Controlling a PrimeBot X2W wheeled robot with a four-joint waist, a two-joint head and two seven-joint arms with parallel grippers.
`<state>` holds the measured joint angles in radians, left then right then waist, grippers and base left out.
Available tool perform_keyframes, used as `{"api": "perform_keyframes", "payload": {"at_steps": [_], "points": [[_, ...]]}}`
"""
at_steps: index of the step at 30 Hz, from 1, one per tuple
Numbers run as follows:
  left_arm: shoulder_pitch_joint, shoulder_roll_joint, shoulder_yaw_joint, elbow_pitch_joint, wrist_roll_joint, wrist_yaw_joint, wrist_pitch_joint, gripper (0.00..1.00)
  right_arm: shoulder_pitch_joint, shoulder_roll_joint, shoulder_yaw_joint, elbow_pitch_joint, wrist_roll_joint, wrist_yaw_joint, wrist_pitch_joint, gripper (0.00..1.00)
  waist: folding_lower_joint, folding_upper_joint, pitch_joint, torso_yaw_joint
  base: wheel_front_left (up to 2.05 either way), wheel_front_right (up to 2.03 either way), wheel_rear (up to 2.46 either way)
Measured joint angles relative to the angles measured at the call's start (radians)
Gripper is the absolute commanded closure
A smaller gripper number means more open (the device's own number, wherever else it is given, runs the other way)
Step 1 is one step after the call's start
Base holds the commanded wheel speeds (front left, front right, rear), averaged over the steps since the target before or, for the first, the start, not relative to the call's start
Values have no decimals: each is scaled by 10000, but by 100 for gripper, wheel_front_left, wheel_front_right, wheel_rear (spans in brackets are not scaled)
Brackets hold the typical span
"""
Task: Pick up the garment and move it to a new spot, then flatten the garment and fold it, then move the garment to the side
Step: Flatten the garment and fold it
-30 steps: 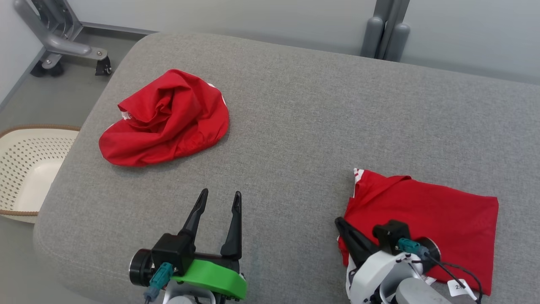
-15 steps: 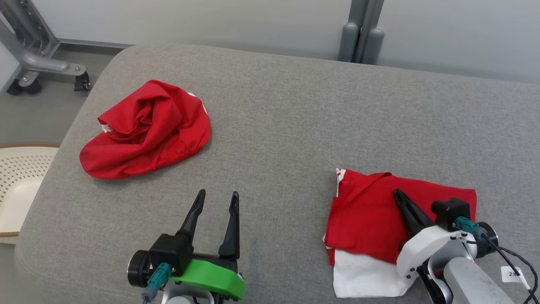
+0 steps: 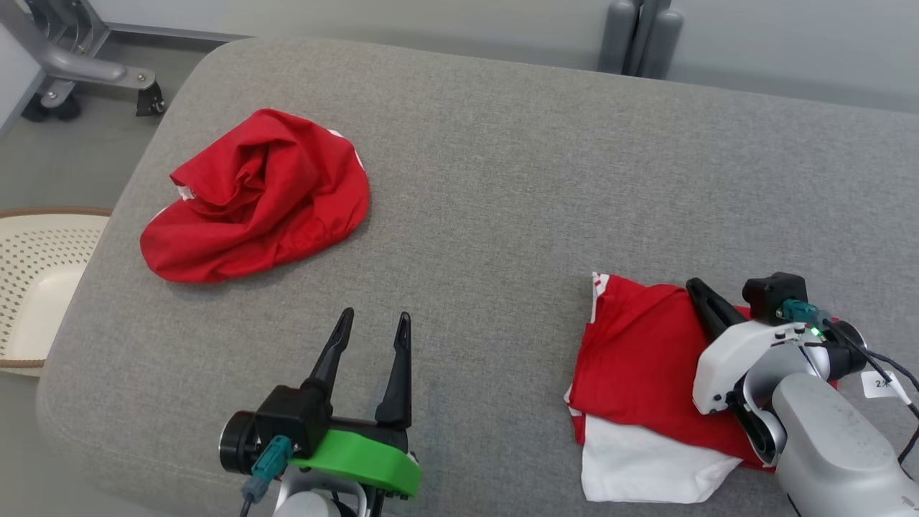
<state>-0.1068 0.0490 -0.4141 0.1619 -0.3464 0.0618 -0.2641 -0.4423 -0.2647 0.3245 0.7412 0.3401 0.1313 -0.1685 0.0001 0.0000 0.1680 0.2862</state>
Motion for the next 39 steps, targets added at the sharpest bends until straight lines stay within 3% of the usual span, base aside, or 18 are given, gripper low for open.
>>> {"api": "perform_keyframes", "payload": {"at_steps": [11,27,32,39], "points": [[-77,0,13,-15,-109,71,0,0,-755,-46,1283,238,1076,0,270,100,0,0,192,384,0,0,0],[-164,0,-48,10,-174,100,-2,0,-1384,673,3319,23,1975,0,-27,100,0,0,197,177,0,0,0],[-128,0,69,44,-111,96,-2,0,-1385,625,3325,12,2077,2,-493,100,0,0,-49,48,0,0,0],[111,0,249,-59,-31,81,0,0,-771,119,2288,-853,1927,0,-888,100,-1,0,-501,-388,0,0,0]]}}
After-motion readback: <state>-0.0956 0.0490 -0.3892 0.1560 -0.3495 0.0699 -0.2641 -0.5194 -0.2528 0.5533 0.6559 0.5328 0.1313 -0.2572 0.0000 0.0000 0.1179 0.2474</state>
